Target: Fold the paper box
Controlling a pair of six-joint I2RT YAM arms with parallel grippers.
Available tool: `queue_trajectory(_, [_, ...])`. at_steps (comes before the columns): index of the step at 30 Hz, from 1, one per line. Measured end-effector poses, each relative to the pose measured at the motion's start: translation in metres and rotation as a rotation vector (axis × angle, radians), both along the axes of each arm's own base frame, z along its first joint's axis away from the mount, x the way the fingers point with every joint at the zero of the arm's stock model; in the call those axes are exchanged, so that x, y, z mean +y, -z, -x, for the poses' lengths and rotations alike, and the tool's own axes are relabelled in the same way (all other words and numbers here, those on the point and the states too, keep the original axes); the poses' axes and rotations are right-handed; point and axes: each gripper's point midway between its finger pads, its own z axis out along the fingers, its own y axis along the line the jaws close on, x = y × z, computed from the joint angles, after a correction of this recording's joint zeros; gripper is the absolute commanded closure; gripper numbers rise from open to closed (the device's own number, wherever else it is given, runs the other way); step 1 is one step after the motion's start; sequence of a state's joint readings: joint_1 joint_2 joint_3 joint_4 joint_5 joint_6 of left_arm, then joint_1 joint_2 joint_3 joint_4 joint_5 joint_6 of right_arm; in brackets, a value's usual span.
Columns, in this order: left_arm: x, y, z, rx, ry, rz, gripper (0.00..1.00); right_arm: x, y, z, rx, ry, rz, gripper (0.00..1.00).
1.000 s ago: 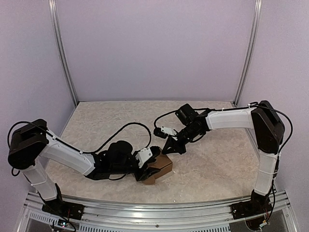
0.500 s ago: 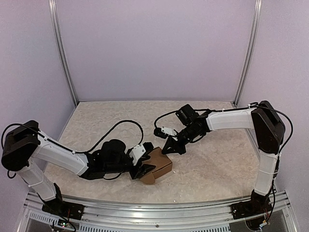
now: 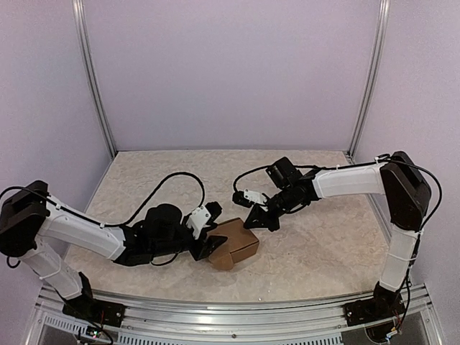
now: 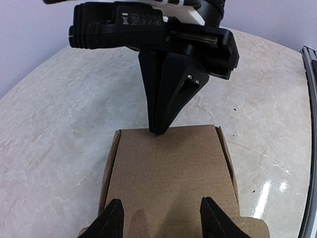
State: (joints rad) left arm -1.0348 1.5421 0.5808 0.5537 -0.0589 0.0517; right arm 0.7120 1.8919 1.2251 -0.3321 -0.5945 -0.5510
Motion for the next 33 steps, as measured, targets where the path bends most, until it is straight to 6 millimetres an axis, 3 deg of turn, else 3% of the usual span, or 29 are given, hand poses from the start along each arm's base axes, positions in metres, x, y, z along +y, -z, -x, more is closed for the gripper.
queue_trajectory(5, [0.011,-0.029,-0.002,-0.085,-0.090,0.057,0.47,-0.006,0.000,-0.001,-0.016,0.015,0.005,0.99])
queue_trajectory(8, [0.038,-0.047,0.014,-0.111,-0.202,0.160,0.49,-0.012,0.006,-0.001,-0.018,0.030,0.032,0.99])
queue_trajectory(10, [0.058,-0.047,0.022,-0.066,-0.276,0.233,0.51,-0.019,0.016,0.004,0.004,0.037,0.068,0.98])
queue_trajectory(13, [0.091,-0.029,0.017,0.072,-0.454,0.318,0.52,-0.028,0.026,0.012,0.037,0.041,0.108,0.98])
queue_trajectory(16, [0.101,-0.002,0.006,0.169,-0.558,0.299,0.54,-0.029,0.027,0.013,0.041,0.043,0.115,0.99])
queue_trajectory(20, [0.083,0.023,-0.010,0.220,-0.613,0.196,0.55,-0.029,0.027,0.012,0.043,0.048,0.116,0.98])
queue_trajectory(23, [0.066,0.027,-0.015,0.228,-0.633,0.172,0.56,-0.031,0.026,0.013,0.044,0.054,0.123,0.98])
queue_trajectory(27, [0.067,0.031,0.002,0.242,-0.636,0.157,0.56,-0.033,0.009,0.011,0.007,0.064,0.115,0.96])
queue_trajectory(33, [0.092,0.036,0.027,0.327,-0.729,0.178,0.50,-0.019,-0.055,-0.006,-0.134,0.072,0.041,0.92])
